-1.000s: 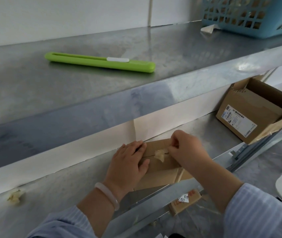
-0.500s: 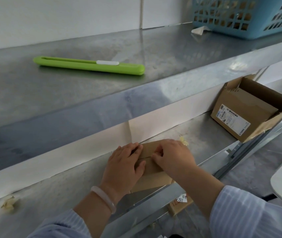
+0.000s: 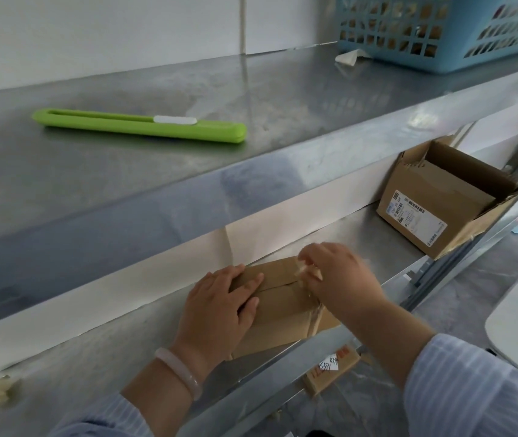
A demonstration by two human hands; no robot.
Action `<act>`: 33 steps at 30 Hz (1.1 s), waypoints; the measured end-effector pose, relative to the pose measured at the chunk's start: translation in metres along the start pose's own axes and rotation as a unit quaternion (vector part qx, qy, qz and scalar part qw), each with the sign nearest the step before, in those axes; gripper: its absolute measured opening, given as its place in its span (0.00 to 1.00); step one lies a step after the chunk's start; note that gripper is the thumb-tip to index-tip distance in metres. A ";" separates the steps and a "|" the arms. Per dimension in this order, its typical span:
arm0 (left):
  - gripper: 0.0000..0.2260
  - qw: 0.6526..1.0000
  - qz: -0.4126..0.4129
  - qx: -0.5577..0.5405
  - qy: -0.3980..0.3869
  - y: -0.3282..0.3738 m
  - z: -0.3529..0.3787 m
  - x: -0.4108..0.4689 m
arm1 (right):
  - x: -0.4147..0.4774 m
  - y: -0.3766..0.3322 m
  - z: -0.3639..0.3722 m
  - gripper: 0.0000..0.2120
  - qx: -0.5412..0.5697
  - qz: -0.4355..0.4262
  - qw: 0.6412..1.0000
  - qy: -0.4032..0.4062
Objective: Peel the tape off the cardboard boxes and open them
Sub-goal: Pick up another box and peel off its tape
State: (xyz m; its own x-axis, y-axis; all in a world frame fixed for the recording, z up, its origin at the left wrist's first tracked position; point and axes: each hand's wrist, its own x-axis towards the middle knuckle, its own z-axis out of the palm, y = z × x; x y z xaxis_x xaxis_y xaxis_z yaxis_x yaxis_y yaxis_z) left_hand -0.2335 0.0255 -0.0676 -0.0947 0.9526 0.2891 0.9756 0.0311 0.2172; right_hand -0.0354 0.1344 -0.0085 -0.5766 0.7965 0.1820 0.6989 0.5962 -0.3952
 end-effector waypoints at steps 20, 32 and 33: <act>0.22 0.994 -0.048 0.097 -0.003 0.030 -0.002 0.019 | 0.001 0.000 0.005 0.09 0.044 0.144 0.988 -0.019; 0.23 0.995 -0.056 0.080 -0.012 0.030 -0.003 0.020 | 0.000 0.029 0.005 0.14 0.563 0.378 0.735 -0.003; 0.23 0.995 -0.057 0.080 -0.013 0.030 -0.003 0.020 | -0.003 0.029 0.003 0.15 0.564 0.382 0.732 -0.003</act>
State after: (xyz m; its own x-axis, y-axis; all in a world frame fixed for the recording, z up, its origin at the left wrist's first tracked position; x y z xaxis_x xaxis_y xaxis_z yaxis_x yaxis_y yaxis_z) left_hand -0.2065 0.0448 -0.0522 -0.2028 0.9474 0.2475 0.9782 0.1846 0.0947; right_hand -0.0147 0.1493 -0.0231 -0.2039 0.8523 -0.4817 0.0261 -0.4871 -0.8730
